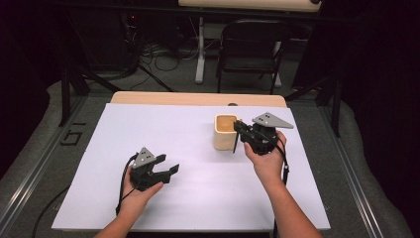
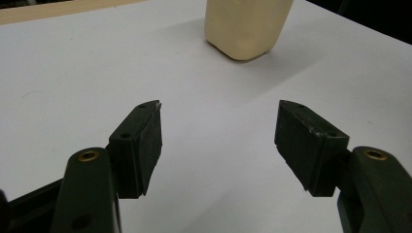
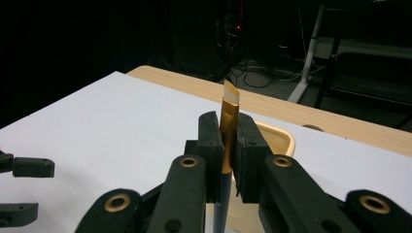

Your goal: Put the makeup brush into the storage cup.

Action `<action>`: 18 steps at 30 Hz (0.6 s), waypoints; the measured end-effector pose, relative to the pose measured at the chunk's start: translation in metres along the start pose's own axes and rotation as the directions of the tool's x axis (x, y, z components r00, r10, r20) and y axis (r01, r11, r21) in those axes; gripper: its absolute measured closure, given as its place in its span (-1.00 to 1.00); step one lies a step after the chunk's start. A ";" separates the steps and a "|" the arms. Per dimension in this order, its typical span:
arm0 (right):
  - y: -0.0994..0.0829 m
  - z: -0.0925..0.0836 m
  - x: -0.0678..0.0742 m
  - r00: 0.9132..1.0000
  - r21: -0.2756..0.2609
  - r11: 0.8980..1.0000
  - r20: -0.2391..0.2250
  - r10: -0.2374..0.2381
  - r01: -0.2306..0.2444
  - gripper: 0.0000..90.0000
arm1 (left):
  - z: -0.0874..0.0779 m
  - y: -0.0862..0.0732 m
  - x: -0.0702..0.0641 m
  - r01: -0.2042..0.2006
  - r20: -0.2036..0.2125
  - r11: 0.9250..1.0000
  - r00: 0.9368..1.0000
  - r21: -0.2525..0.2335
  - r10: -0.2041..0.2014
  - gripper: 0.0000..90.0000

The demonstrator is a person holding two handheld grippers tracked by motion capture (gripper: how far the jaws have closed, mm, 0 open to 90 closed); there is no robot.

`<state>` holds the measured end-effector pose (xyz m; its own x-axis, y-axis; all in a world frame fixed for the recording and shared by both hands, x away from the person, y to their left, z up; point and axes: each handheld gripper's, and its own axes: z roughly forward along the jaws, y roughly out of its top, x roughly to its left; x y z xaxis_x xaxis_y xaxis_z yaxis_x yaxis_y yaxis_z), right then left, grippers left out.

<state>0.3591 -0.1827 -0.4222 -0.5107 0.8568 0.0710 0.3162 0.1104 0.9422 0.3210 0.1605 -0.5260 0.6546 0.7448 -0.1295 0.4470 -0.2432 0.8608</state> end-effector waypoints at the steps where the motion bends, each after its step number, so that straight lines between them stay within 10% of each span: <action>1: 0.002 0.000 0.000 1.000 -0.002 1.000 0.001 -0.004 0.004 0.86 | 0.000 0.000 0.000 0.000 0.000 1.000 1.000 0.000 0.000 -0.24; 18: 0.036 0.001 -0.003 1.000 -0.007 1.000 0.017 -0.018 0.018 0.86 | -0.001 0.000 0.002 0.006 -0.001 1.000 1.000 -0.006 -0.006 -0.24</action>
<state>0.3725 -0.1813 -0.3892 -0.5029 0.8630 0.0488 0.3014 0.1222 0.9456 0.3215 0.1625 -0.5256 0.6513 0.7469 -0.1342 0.4473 -0.2350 0.8630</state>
